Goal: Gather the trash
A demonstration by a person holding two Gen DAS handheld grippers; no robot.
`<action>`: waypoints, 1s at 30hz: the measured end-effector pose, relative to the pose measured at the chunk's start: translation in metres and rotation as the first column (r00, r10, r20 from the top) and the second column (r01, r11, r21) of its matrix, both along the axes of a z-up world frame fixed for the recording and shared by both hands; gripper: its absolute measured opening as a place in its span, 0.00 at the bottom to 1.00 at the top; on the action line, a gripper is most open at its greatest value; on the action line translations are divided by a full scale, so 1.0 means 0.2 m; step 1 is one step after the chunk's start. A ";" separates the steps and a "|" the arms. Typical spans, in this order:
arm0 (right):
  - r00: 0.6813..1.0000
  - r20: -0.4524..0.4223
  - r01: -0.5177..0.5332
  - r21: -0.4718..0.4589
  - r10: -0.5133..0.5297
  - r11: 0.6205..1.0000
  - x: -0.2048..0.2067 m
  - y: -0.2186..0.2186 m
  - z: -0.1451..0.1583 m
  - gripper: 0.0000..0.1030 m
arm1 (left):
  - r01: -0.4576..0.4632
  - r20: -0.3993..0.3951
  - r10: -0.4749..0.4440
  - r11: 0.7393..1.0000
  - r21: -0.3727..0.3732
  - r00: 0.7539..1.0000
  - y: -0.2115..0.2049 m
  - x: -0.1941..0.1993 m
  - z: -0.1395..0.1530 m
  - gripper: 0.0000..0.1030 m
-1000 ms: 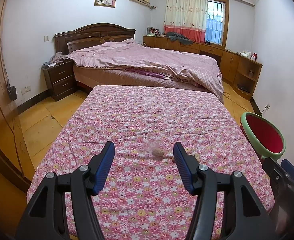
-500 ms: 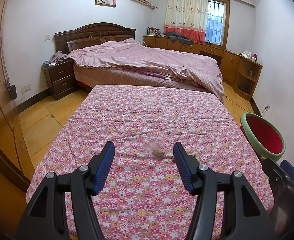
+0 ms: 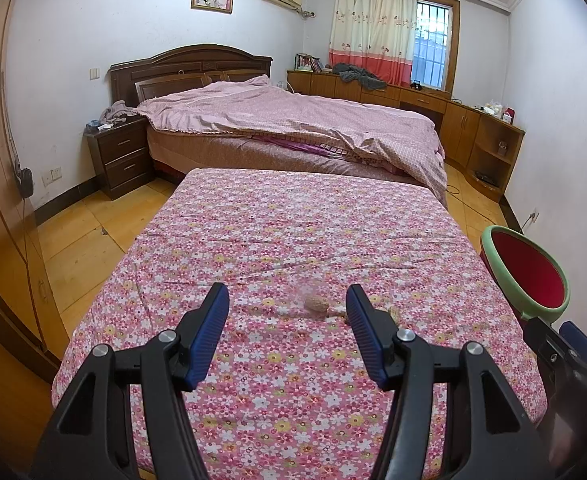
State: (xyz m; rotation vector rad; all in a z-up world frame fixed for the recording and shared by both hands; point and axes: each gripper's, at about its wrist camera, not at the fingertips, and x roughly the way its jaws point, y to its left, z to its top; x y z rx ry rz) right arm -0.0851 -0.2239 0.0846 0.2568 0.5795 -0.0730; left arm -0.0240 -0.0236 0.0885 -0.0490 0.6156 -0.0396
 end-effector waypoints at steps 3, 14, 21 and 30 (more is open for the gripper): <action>1.000 0.000 -0.001 -0.001 0.001 1.000 0.00 0.00 0.00 0.85 | 0.000 -0.001 0.000 1.000 0.000 1.000 0.00 0.00 0.00 0.59; 1.000 -0.001 -0.001 0.000 0.001 1.000 0.00 0.00 0.00 0.86 | -0.008 -0.003 0.008 1.000 -0.002 1.000 -0.01 -0.01 -0.01 0.59; 1.000 -0.001 -0.001 0.000 0.001 1.000 0.00 0.00 0.00 0.85 | -0.008 -0.002 0.008 1.000 -0.002 1.000 -0.01 -0.01 -0.01 0.59; 1.000 -0.001 -0.001 0.000 0.001 1.000 0.00 0.00 0.00 0.86 | -0.008 -0.003 0.008 1.000 -0.002 1.000 0.00 0.00 -0.01 0.59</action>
